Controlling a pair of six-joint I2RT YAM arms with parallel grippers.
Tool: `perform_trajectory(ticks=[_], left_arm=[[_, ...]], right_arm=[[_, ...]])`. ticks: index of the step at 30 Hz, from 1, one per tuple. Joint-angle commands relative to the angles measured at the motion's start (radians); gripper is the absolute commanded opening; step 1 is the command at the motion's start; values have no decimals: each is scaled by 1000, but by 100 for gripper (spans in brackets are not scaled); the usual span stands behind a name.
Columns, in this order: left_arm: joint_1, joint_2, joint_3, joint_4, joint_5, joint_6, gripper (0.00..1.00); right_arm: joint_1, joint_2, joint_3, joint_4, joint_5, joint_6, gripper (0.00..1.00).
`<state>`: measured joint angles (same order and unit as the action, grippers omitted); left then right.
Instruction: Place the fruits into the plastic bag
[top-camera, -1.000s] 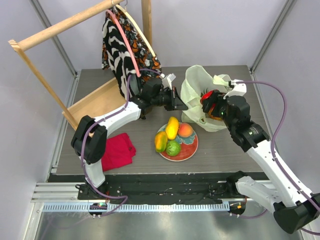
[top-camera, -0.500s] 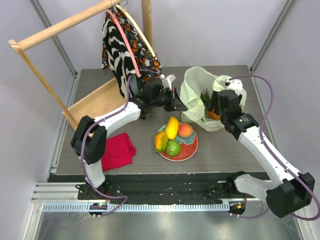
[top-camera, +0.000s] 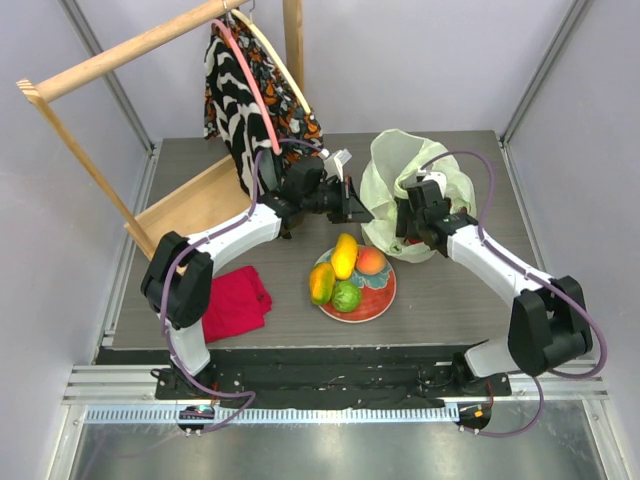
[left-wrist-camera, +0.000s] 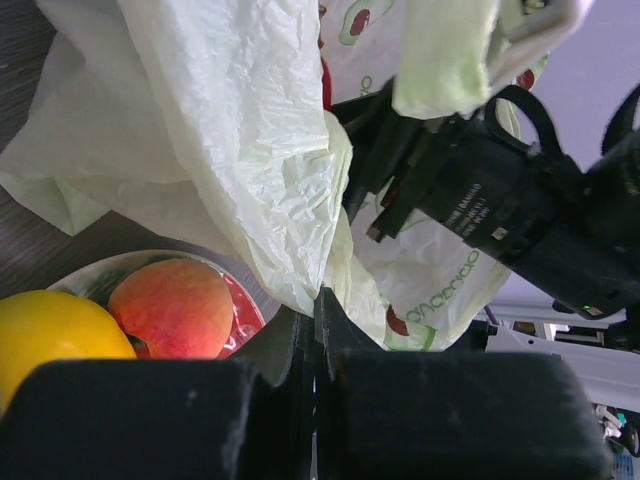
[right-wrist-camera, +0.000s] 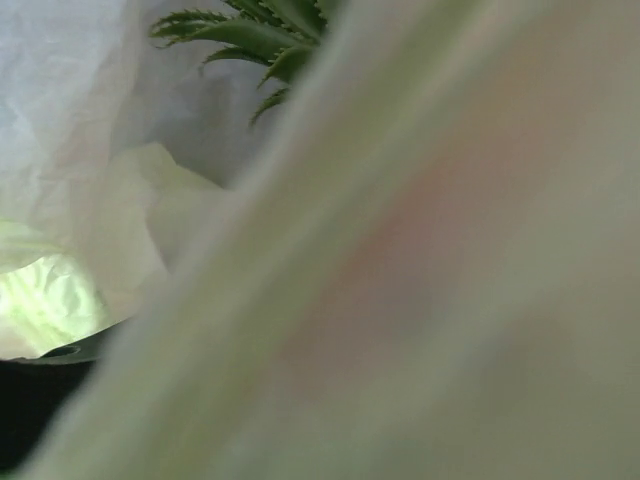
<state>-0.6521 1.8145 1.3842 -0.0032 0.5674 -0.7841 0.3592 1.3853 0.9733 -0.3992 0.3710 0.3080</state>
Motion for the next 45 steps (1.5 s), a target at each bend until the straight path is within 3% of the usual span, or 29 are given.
perform_trajectory(ticks=[1,6,7,9,10,13,19,24,28,38,41,45], left_arm=[[6,-52,1,8,6,11,0],[6,-47,1,8,8,11,0],[6,-47,1,8,8,11,0],[6,-47,3,8,8,11,0],[5,-46,1,8,9,11,0],[6,-46,1,9,9,9,0],[6,-47,1,9,9,8,0],[6,-47,3,11,12,6,0],[6,-49,1,9,14,5,0],[6,-46,7,-18,11,13,0],[5,-43,15,-37,11,20,0],[6,-35,45,-101,6,58,0]], right_arm=[[-12,47,54,23,-62,-4,1],[-20,78,59,20,-78,8,1],[-22,81,59,19,-76,9,5],[-23,81,59,10,-60,13,14],[-25,77,58,7,-54,14,28],[-29,63,56,2,-38,14,52],[-37,23,59,-7,-41,5,75],[-43,-5,64,-13,-73,2,87],[-52,-35,79,-24,-113,8,94],[-55,-273,71,35,-193,45,93],[-55,-377,22,127,-271,51,90],[-57,-500,-70,278,-565,69,82]])
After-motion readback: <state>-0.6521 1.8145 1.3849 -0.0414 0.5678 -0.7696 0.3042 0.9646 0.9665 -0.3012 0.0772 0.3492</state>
